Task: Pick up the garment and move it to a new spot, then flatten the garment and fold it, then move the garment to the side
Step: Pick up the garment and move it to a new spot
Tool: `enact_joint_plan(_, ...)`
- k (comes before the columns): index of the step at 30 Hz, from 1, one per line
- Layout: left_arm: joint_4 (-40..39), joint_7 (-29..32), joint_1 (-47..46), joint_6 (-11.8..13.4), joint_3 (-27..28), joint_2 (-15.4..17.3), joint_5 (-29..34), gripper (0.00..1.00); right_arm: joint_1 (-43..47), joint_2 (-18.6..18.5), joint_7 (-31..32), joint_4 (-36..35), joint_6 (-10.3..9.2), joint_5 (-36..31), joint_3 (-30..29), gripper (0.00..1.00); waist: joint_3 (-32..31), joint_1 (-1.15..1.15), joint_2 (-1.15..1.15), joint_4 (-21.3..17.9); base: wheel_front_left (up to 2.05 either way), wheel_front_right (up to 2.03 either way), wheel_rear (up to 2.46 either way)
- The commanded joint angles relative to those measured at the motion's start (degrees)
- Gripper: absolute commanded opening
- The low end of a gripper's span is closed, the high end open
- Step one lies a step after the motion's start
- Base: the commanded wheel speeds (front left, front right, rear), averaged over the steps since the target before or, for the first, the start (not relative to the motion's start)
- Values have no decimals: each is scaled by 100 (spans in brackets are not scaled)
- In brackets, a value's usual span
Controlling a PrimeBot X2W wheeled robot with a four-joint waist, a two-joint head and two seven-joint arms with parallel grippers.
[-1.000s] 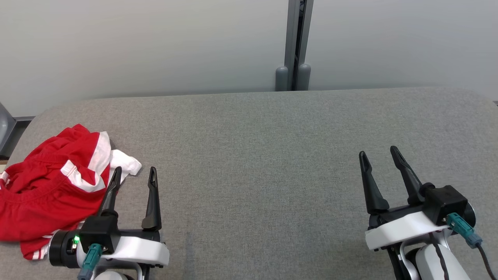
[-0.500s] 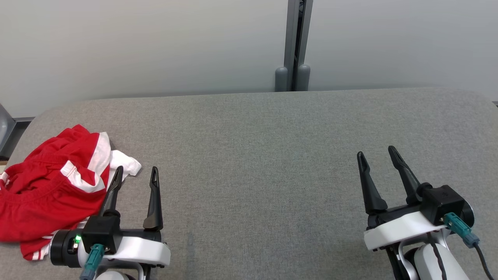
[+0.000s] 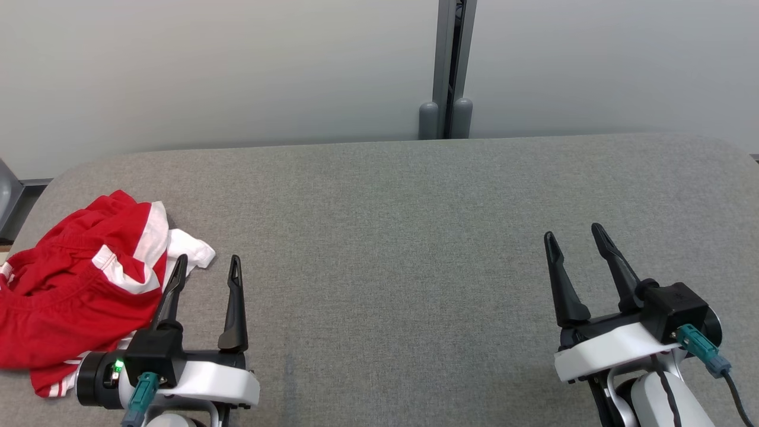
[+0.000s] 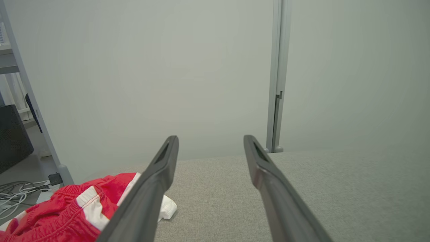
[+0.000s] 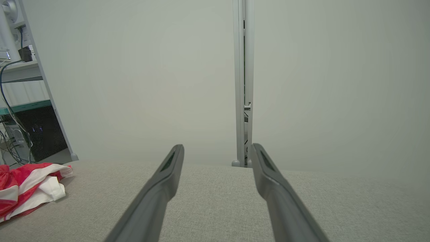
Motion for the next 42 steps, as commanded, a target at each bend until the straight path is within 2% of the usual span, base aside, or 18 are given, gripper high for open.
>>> enact_joint_plan(1, 9, -30, -85, -20, 24, 27, -15, 100, -23, -50, -41, 8, 13, 15, 4, 100, 3, 0, 0, 1, 0, 0, 0)
enact_joint_plan(10, 87, -30, -89, -26, 30, 27, -87, 100, -2, -50, -41, 3, 13, 74, 0, 100, 10, 0, 0, 57, 0, 0, 0)
enact_joint_plan(17, 119, -30, -114, -19, 35, 28, -205, 100, 61, -47, -35, 9, 13, 179, 36, 100, 16, 0, 0, 293, 0, 0, 0)
enact_joint_plan(24, 247, -30, -68, 51, 80, 27, -373, 100, 73, -46, -36, 4, 13, 290, 105, 100, 44, 0, 0, 822, 0, 0, 0)
enact_joint_plan(34, 363, -30, -26, 76, 170, 27, -492, 100, 120, -46, -36, 22, 13, 447, 256, 100, 11, 0, 0, 1801, 0, 0, 0)
enact_joint_plan(35, 384, -29, -19, 61, 206, 23, -539, 100, 118, -46, -36, 30, 13, 465, 297, 100, 14, 0, 0, 1995, 0, 0, 0)
enact_joint_plan(42, 503, -29, -1, 84, 276, 23, -690, 100, 119, -48, -35, 81, 13, 530, 461, 100, 5, 0, 0, 2573, 0, 0, 0)
